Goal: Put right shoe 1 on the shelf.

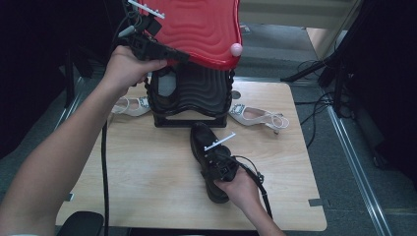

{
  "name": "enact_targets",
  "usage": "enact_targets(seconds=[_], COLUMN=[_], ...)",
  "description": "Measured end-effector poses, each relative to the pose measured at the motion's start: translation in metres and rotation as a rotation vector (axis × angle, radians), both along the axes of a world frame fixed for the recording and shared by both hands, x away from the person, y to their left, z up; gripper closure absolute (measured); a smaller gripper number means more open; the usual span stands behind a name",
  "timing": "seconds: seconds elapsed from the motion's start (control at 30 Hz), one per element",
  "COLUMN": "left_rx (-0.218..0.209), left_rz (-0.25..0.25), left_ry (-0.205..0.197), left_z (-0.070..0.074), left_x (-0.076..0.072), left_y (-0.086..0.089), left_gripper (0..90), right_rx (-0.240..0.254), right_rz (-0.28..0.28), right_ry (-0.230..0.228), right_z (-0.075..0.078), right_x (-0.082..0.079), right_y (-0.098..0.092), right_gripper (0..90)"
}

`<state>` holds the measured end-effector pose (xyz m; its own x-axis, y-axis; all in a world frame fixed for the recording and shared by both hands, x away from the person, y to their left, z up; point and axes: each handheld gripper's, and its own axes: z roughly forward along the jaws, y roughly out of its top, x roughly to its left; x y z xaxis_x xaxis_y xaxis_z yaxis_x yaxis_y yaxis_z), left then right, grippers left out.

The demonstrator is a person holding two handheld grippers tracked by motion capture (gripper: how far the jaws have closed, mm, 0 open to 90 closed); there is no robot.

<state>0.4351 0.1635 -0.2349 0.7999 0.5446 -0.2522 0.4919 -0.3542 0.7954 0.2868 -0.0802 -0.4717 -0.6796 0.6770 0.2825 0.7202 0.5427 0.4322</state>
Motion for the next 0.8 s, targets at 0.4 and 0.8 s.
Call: enact_targets(seconds=[0.4,0.8], left_rx=[0.038,0.047], left_rz=[0.046,0.056], left_ry=[-0.043,-0.031], left_z=[0.007,0.001], left_x=[0.024,0.031], left_y=[-0.014,-0.015], left_gripper=[86.8,86.6], right_rx=[0.119,0.216], right_rz=[-0.04,-0.007], right_ry=[-0.038,-0.028], right_z=[0.021,0.052], right_x=[0.006,0.003], right_y=[-0.04,-0.048], right_gripper=[86.7,85.8])
